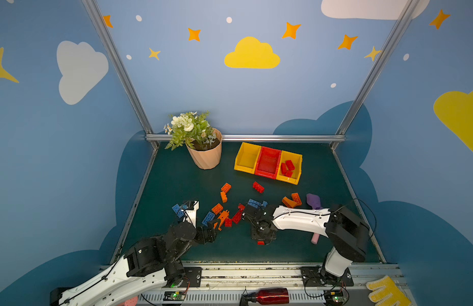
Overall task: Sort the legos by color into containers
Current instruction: 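Close the right gripper on the small red 2x2 brick and lift it, then carry the small red brick into the yellow bin and open the right gripper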
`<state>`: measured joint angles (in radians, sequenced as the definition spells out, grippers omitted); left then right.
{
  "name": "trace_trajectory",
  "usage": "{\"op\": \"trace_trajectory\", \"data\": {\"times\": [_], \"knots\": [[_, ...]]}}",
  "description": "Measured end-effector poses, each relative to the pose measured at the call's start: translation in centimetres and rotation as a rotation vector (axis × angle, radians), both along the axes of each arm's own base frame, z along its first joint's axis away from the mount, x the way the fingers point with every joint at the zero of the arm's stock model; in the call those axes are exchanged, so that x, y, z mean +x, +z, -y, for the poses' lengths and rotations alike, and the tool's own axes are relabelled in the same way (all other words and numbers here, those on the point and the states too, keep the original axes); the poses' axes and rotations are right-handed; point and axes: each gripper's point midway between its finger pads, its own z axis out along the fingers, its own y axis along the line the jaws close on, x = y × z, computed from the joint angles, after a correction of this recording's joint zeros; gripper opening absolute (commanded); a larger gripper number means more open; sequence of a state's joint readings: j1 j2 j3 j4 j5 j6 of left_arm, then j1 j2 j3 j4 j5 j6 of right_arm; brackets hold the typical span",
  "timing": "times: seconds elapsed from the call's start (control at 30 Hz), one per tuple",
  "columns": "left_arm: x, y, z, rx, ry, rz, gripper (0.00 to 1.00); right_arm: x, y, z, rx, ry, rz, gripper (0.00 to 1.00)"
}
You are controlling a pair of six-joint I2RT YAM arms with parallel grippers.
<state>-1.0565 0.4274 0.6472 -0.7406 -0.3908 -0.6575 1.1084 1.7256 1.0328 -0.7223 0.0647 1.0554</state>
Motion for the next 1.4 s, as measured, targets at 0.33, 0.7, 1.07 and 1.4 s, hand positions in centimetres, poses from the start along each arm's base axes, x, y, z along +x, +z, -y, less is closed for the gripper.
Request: {"op": "trace_trajectory", "data": {"times": [0.33,0.7,1.07,1.4], "knots": [[1.0,1.5,2.5,0.082,-0.078,0.038,1.0,4.0,4.0,0.7,0.05,-0.044,0.043,0.21],[5.7,3.3,6.2,0.134,-0.076,0.038,1.0,17.0,14.3,7.8,0.191,-0.214,0.253,0.21],[16.2,3.5,10.8,0.118,-0.002,-0.042,1.0,29.7,12.0,14.7,0.194,-0.278,0.24,0.22],[21.5,2.5,12.7,0.091,-0.003,-0.092,1.0,37.2,8.9,16.3,0.215,-0.286,0.256,0.35]]}}
